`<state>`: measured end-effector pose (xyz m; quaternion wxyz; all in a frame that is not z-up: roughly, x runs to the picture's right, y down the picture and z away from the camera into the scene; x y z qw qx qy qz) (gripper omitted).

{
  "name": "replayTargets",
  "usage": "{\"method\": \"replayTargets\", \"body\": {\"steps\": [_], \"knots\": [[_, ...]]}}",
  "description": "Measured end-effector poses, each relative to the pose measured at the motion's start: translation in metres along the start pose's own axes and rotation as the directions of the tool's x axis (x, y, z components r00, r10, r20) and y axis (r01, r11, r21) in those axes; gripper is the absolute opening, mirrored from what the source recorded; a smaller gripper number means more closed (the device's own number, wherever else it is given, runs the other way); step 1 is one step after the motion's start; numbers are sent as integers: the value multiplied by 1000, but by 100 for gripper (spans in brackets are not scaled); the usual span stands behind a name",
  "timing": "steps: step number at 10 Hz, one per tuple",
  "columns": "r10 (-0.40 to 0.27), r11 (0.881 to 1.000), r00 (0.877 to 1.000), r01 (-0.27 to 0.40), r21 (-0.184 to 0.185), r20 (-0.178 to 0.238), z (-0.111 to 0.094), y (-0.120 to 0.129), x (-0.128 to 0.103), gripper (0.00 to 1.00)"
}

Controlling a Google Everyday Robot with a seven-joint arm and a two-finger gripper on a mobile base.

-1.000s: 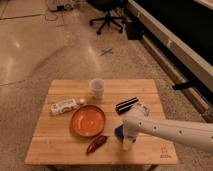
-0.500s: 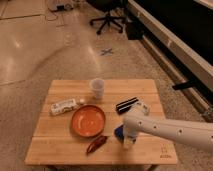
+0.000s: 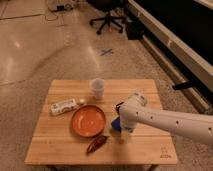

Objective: Place the white sponge in the ceramic bowl

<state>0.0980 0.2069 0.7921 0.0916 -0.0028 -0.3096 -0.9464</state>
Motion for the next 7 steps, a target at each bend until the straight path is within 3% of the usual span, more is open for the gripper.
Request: {"method": "replayTargets", "body": {"steps": [3,4,6,7], "knots": [[-102,995,994,101,-8,-27,-18,22,34,0],[-154,988,987,154,-5,-43,-22,27,53,0],[-243,970,967,243,-3,-77,-26,33,87,2],[-307,951,946,308,-2,-106,-28,35,113,13]]}}
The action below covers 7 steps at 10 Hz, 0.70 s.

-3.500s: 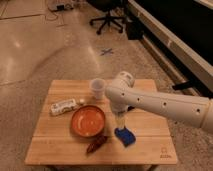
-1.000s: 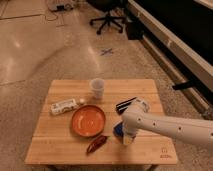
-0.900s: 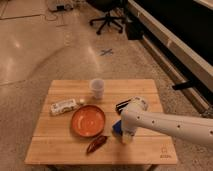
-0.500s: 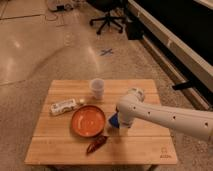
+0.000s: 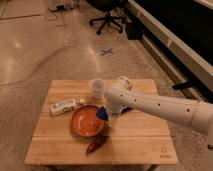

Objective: Place the white sponge in the ceramic bowl

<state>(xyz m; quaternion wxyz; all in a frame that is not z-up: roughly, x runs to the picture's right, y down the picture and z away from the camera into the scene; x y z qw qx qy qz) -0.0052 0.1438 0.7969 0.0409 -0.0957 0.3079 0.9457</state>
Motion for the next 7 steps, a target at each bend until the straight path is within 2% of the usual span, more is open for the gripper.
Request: {"method": "replayTargets", "body": {"steps": [2,4,5,7], "knots": [[-85,996,996,86,9,-38,1,9,30,30],[-182,983,979,185,18,-92,6,16,67,51],[-216,975,970,220,20,-115,8,18,78,60],[-255,965,957,261,27,-142,11,20,86,78]]}}
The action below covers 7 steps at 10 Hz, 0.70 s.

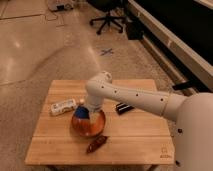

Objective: Place the white sponge in the ceramic bowl

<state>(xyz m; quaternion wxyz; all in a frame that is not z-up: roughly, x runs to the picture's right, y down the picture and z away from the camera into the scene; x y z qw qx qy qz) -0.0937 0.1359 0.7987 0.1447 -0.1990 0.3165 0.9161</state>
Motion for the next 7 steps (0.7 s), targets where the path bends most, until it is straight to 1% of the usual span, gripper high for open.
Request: {"method": "replayTargets", "body": {"steps": [1,2,4,7], "knots": [[-7,1000,1000,7,2,-6,0,1,0,80],[-7,1000,1000,7,2,-5,-2,0,-4,80],[8,1000,1000,-8,1,19,-13,-7,-22,80],[7,1000,1000,-7,2,21,-13,-7,-22,80]]}}
